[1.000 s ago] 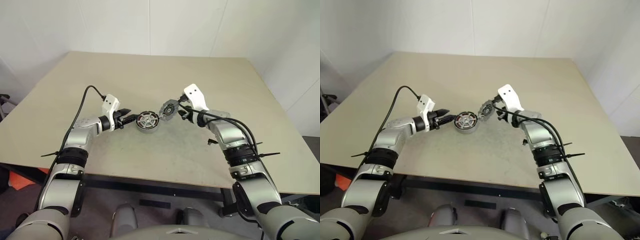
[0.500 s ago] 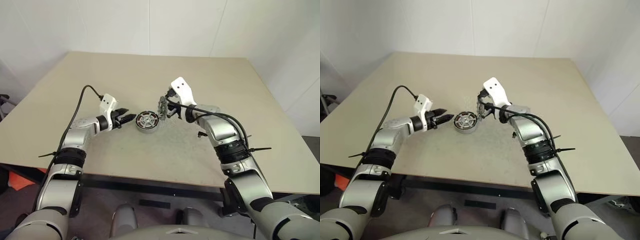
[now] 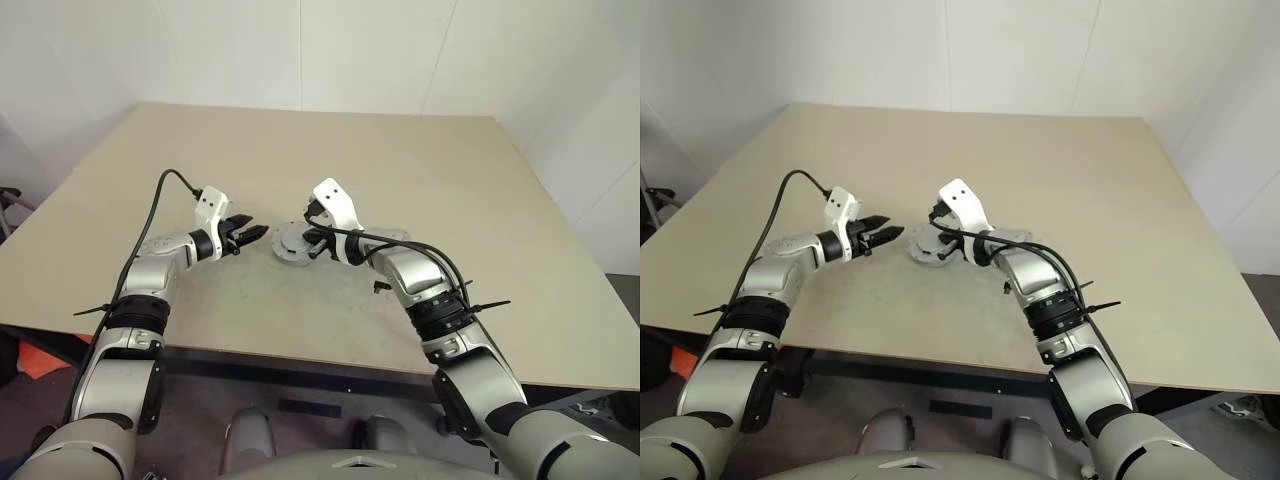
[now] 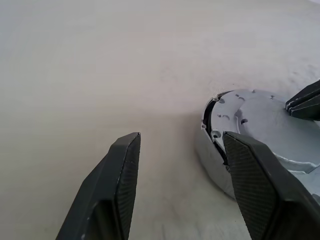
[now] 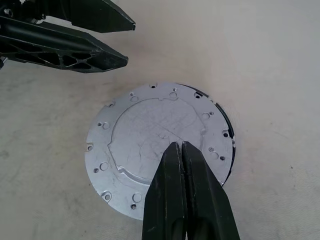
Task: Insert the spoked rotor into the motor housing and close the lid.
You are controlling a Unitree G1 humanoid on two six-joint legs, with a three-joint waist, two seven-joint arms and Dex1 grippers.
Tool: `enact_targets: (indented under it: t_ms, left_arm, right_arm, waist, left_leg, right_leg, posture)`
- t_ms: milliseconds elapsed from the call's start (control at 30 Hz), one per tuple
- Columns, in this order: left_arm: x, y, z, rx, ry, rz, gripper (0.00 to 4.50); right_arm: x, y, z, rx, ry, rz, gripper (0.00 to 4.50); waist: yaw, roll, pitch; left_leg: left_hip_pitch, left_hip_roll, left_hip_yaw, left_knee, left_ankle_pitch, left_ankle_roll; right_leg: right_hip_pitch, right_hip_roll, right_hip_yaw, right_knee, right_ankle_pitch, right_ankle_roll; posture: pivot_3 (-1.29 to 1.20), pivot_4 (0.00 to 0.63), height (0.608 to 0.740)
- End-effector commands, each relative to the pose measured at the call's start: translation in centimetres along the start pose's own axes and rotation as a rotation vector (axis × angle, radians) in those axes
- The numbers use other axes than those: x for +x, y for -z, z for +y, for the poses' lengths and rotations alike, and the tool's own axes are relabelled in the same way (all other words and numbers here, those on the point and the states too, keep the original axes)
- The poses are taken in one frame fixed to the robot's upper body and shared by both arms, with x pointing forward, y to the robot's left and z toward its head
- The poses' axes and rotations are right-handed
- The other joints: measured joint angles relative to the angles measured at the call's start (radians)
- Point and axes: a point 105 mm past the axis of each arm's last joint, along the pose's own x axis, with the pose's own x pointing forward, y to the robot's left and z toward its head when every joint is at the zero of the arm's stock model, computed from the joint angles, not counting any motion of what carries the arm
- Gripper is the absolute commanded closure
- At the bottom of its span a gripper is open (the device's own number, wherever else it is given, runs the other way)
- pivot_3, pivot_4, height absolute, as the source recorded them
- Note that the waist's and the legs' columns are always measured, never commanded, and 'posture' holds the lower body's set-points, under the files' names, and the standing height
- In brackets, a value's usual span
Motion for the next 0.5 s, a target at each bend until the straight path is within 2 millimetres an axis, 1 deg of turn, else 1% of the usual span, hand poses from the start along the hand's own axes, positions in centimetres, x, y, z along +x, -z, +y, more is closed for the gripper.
enact_targets:
  t_ms: [33, 100, 133, 267, 333, 367, 433, 500]
  left_arm:
    - [-0.4, -1.9, 0.5, 0.039, -0.016, -0.049, 1.73]
    - [-0.4, -1.9, 0.4, 0.038, -0.016, -0.049, 1.73]
    - [-0.4, -1.9, 0.4, 0.038, -0.015, -0.05, 1.73]
    - [-0.2, -1.9, 0.2, 0.037, -0.008, -0.05, 1.73]
    - [-0.2, -1.9, 0.2, 0.036, -0.005, -0.05, 1.73]
    - [-0.1, -1.9, 0.1, 0.036, -0.004, -0.05, 1.73]
    - [0.0, -1.9, 0.1, 0.036, 0.002, -0.05, 1.73]
    - [0.2, -1.8, -0.2, 0.036, 0.013, -0.046, 1.73]
  right_arm:
    - [0.3, 2.3, -0.1, 0.027, 0.001, 0.051, 4.48]
    - [0.3, 2.6, -0.1, 0.026, 0.002, 0.045, 4.48]
    - [0.2, 2.4, -0.1, 0.026, 0.001, 0.028, 4.48]
    - [-0.5, -0.1, -0.9, -0.01, 0.033, -0.131, 4.48]
    - [-0.8, -0.8, -1.3, -0.012, 0.042, -0.169, 4.48]
    - [-1.2, -1.5, -1.3, 0.021, 0.016, -0.196, 4.48]
    - [-1.8, -2.8, -1.3, 0.032, -0.004, -0.252, 4.48]
    - [-2.2, -3.1, -1.0, 0.01, -0.029, -0.274, 4.48]
  waist:
    - [0.0, 0.0, 0.0]
    - [0.0, 0.0, 0.0]
    - [0.0, 0.0, 0.0]
    - [0.0, 0.0, 0.0]
    - [0.0, 0.0, 0.0]
    - [0.0, 0.0, 0.0]
    - [0.0, 0.0, 0.0]
    - [0.0, 0.0, 0.0]
  left_leg:
    - [0.001, 0.0, 0.0, 0.0, 0.0, 0.0]
    - [0.003, 0.0, 0.0, 0.0, 0.0, 0.0]
    - [0.003, 0.0, 0.0, 0.0, 0.0, 0.0]
    - [0.005, 0.0, 0.0, 0.0, 0.0, 0.0]
    - [0.004, 0.0, 0.0, 0.0, 0.0, 0.0]
    - [0.003, 0.0, 0.0, 0.0, 0.0, 0.0]
    - [0.002, 0.0, 0.0, 0.0, 0.0, 0.0]
    - [0.0, 0.0, 0.0, 0.0, 0.0, 0.0]
  right_leg:
    - [0.0, 0.0, 0.0, 0.0, 0.0, 0.0]
    - [0.002, 0.0, 0.0, 0.0, 0.0, 0.0]
    - [0.002, 0.0, 0.0, 0.0, 0.0, 0.0]
    - [0.004, 0.0, 0.0, 0.0, 0.0, 0.0]
    - [0.003, 0.0, 0.0, 0.0, 0.0, 0.0]
    - [0.003, 0.0, 0.0, 0.0, 0.0, 0.0]
    - [0.001, 0.0, 0.0, 0.0, 0.0, 0.0]
    - [0.0, 0.0, 0.0, 0.0, 0.0, 0.0]
  posture:
    - [0.0, 0.0, 0.74]
    - [0.0, 0.0, 0.74]
    - [0.0, 0.0, 0.74]
    - [0.0, 0.0, 0.74]
    - [0.0, 0.0, 0.74]
    - [0.0, 0.0, 0.74]
    - [0.0, 0.0, 0.74]
    - [0.0, 0.0, 0.74]
